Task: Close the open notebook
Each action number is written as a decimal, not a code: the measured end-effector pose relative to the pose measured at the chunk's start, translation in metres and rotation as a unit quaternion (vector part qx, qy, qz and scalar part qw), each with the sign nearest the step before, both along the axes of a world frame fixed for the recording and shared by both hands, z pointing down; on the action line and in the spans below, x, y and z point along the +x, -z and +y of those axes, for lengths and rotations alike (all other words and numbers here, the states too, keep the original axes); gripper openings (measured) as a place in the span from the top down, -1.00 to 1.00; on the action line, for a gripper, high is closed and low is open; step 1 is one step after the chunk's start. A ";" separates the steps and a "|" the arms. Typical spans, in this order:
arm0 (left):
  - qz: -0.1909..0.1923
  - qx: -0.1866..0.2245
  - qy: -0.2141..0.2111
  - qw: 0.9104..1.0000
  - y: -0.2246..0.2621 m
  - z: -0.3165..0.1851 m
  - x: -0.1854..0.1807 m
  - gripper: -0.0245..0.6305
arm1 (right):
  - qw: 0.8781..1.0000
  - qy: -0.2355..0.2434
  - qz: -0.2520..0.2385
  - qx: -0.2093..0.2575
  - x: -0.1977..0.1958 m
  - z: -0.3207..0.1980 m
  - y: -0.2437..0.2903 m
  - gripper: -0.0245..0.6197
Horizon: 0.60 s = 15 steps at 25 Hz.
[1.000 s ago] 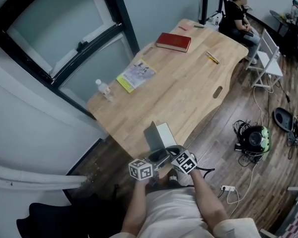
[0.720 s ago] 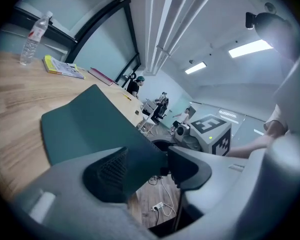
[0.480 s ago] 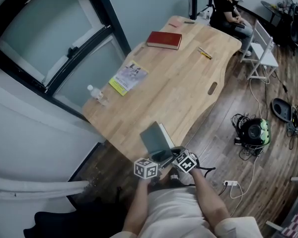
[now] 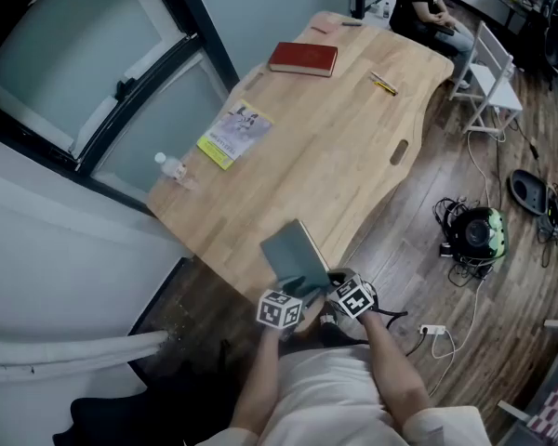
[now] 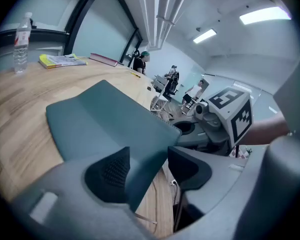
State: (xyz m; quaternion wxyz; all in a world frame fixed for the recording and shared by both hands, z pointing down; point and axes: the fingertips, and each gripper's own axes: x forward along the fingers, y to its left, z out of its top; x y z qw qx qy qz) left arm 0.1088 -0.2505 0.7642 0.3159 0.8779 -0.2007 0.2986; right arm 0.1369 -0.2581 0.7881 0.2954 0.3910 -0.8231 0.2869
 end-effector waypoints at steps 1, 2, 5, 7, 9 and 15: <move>-0.005 -0.002 0.001 1.000 -0.003 -0.001 0.000 0.20 | 1.000 -0.002 0.000 0.000 0.000 0.000 0.000 0.92; -0.011 -0.004 0.000 1.000 -0.005 -0.001 0.001 0.20 | 1.000 -0.004 0.002 -0.001 0.001 0.001 -0.001 0.92; -0.034 -0.003 -0.007 0.999 -0.011 -0.002 0.002 0.20 | 1.000 -0.014 0.005 -0.006 0.005 0.004 -0.002 0.92; -0.048 0.005 -0.015 0.999 -0.013 -0.002 0.001 0.21 | 1.000 -0.028 0.005 -0.012 0.009 0.008 -0.002 0.92; -0.057 0.010 -0.024 0.998 -0.014 -0.001 0.002 0.21 | 0.999 -0.047 0.004 -0.018 0.015 0.014 -0.002 0.92; -0.057 0.016 -0.026 0.998 -0.015 0.000 0.001 0.21 | 0.993 -0.120 -0.001 -0.013 0.024 0.028 0.009 0.92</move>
